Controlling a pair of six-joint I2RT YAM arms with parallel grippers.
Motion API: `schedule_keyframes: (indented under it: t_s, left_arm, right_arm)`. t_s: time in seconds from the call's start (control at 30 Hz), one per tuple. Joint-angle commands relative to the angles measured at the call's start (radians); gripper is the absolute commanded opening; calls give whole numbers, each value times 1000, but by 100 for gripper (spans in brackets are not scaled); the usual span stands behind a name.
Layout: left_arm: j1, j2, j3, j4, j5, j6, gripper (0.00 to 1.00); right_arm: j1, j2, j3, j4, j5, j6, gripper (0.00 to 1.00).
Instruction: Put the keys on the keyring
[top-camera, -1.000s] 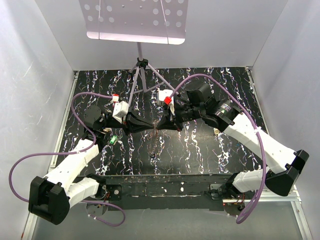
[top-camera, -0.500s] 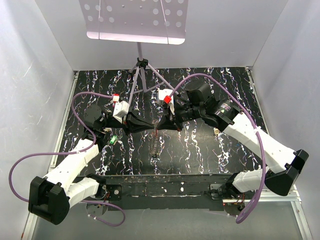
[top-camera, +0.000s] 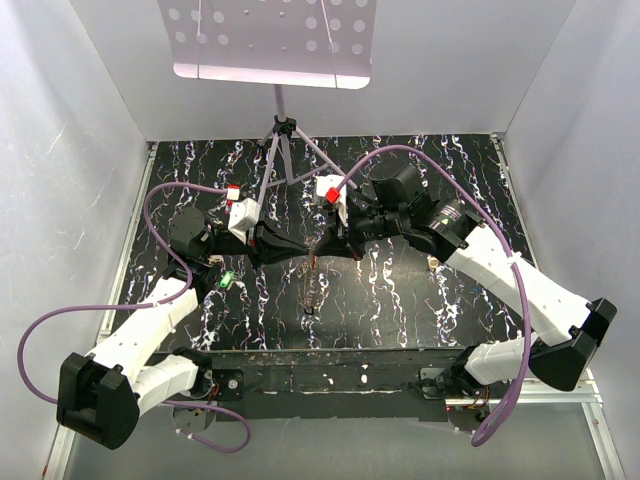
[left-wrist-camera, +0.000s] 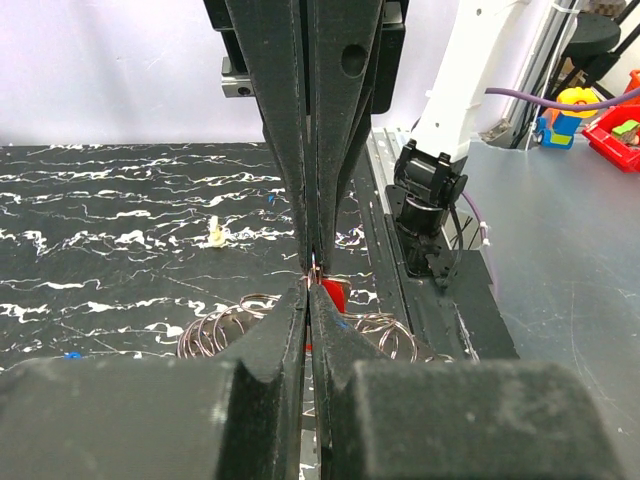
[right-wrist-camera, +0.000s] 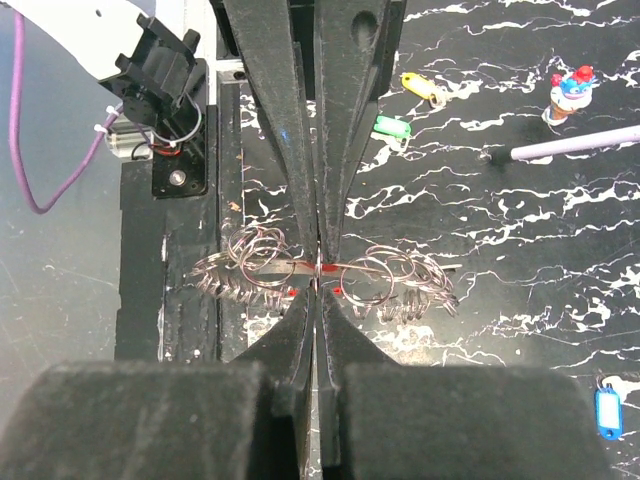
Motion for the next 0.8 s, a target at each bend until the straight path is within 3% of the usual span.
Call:
schedule_keyframes:
  t_s: [0.0,0.37,0.77]
  left_arm:
    - [-14,-28,49,-22,-42,23,0]
    - [-15,-25,51,-20,-22,21,0]
    - [-14,-25,54,-29,-45,18,0]
  right_arm:
    - [2,4,49,72,23,44,1]
    - [2,-13,23,86,-101,-50,1]
    - [6,-5,31,52,-21,-65,1]
